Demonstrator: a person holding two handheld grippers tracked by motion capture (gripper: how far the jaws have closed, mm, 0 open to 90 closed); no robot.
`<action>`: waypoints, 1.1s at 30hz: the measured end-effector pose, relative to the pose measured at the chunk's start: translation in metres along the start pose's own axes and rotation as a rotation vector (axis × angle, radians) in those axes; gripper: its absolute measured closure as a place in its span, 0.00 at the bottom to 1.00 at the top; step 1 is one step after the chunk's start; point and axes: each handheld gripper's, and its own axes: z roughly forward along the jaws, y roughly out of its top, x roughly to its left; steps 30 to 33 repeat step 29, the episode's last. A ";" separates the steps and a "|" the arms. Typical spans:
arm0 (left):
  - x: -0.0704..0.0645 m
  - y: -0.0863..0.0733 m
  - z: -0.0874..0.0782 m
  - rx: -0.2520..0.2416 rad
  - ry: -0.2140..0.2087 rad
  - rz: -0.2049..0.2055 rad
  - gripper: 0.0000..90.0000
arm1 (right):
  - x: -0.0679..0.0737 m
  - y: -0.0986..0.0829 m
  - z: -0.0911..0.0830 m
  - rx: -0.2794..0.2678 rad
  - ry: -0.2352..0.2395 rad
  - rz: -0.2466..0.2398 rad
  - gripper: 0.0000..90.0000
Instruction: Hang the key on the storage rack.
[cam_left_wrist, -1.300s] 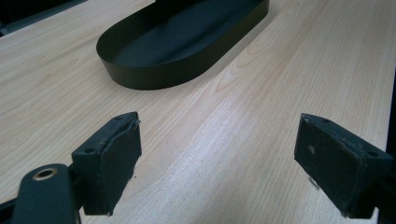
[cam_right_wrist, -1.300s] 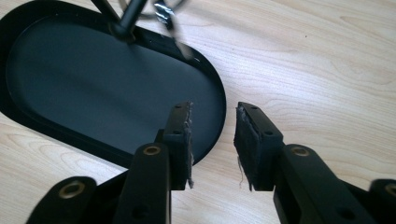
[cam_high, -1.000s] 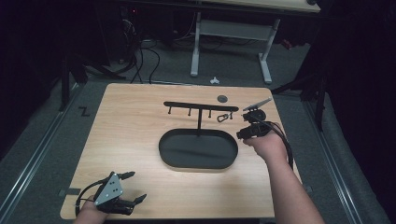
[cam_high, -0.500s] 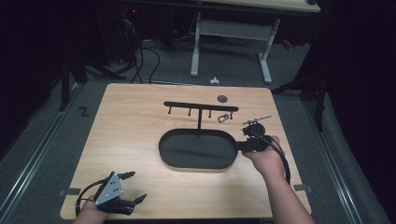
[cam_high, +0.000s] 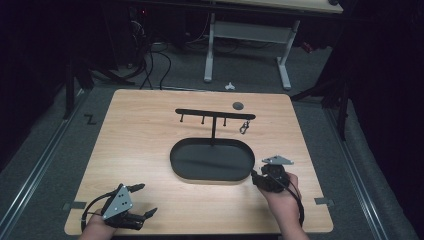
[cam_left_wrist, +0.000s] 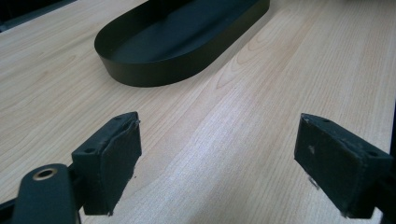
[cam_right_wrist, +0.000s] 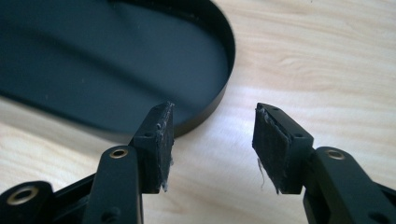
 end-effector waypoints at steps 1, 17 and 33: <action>0.000 0.000 0.000 0.000 0.000 0.000 0.17 | 0.000 0.000 0.000 0.000 0.000 0.000 0.53; -0.001 -0.001 0.004 0.019 0.000 -0.004 0.17 | 0.018 -0.064 -0.008 -0.154 0.007 -0.035 0.45; -0.003 -0.001 0.005 0.019 -0.001 0.006 0.17 | 0.005 -0.068 -0.010 -0.190 0.008 0.023 0.43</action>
